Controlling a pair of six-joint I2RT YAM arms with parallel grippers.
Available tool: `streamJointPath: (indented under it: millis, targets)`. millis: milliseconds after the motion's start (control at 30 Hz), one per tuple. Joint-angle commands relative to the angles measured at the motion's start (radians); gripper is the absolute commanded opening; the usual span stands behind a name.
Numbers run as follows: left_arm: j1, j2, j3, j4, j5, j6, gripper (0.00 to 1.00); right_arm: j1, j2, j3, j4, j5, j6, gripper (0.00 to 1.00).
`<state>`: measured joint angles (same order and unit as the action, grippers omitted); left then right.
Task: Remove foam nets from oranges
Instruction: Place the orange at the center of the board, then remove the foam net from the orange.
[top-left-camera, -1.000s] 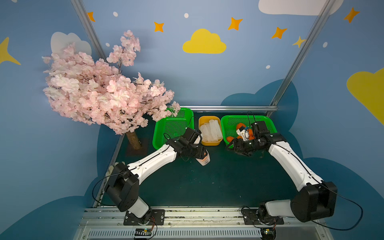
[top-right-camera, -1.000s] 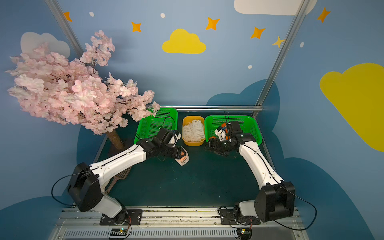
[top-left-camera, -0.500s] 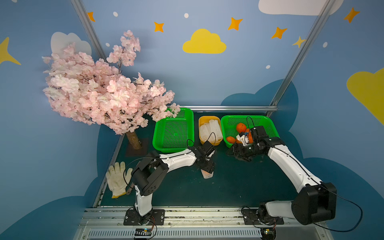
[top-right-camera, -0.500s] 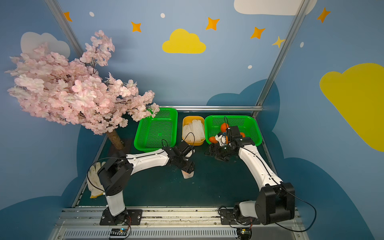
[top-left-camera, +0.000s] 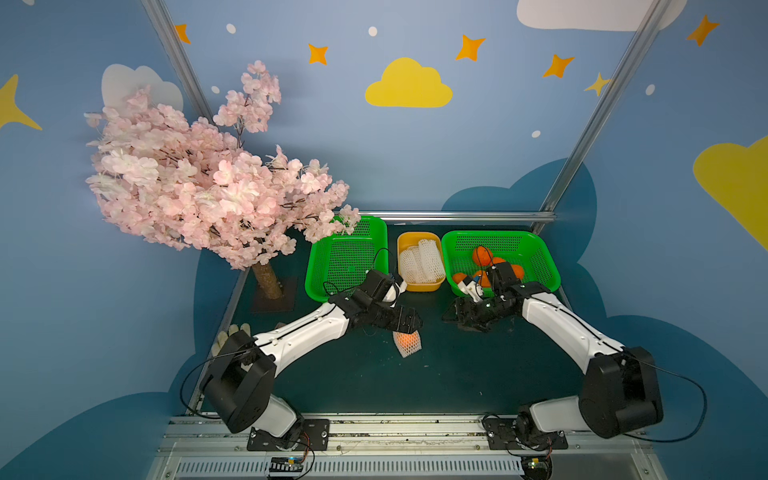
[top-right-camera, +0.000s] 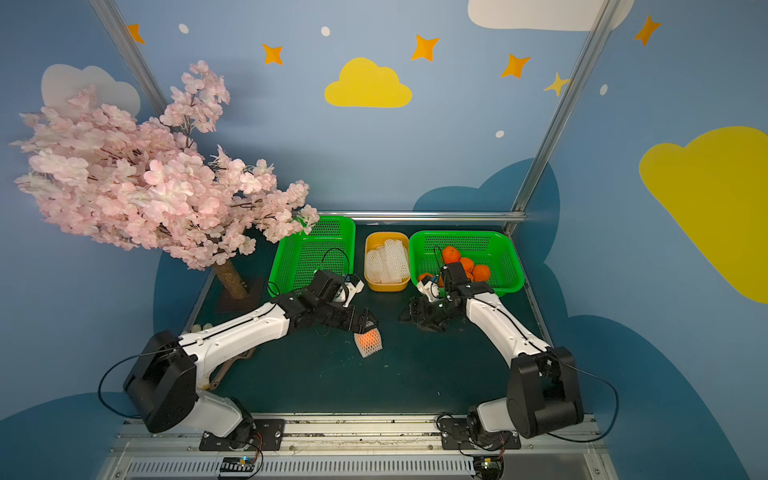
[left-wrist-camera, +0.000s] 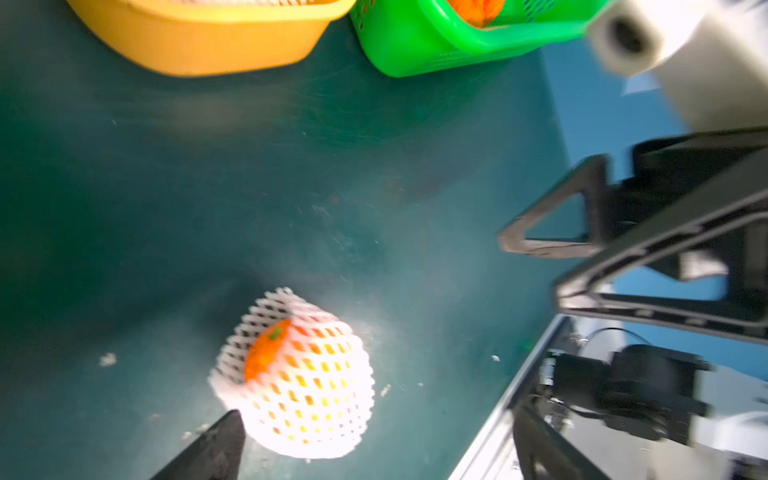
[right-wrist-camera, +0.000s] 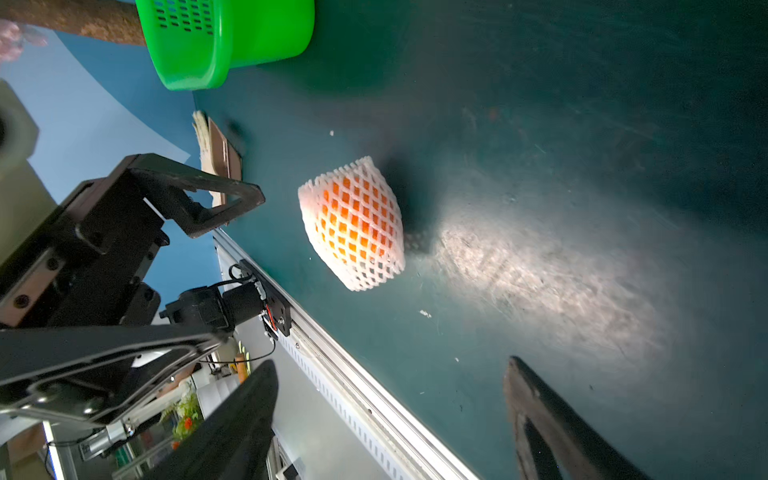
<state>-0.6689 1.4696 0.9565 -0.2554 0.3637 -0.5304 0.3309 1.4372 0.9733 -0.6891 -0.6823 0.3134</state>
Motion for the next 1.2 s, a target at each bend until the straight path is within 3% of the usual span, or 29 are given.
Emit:
streamJointPath:
  millis: [0, 267, 633, 1000, 1167]
  targets:
    - [0.055, -0.066, -0.108, 0.147, 0.131, -0.107, 0.98, 0.057, 0.057, 0.025, 0.090, -0.036, -0.041, 0.84]
    - [0.132, -0.199, -0.270, 0.218, 0.145, -0.199, 0.95, 0.165, 0.268, 0.189, 0.065, -0.004, -0.124, 0.81]
    - [0.183, -0.314, -0.429, 0.309, 0.128, -0.280, 0.93, 0.227, 0.470, 0.397, -0.031, 0.038, -0.223, 0.79]
    - [0.204, -0.361, -0.511, 0.318, 0.121, -0.290, 0.92, 0.283, 0.572, 0.468, -0.038, 0.109, -0.248, 0.77]
    - [0.206, -0.337, -0.521, 0.350, 0.132, -0.297, 0.92, 0.287, 0.592, 0.477, -0.023, 0.105, -0.245, 0.68]
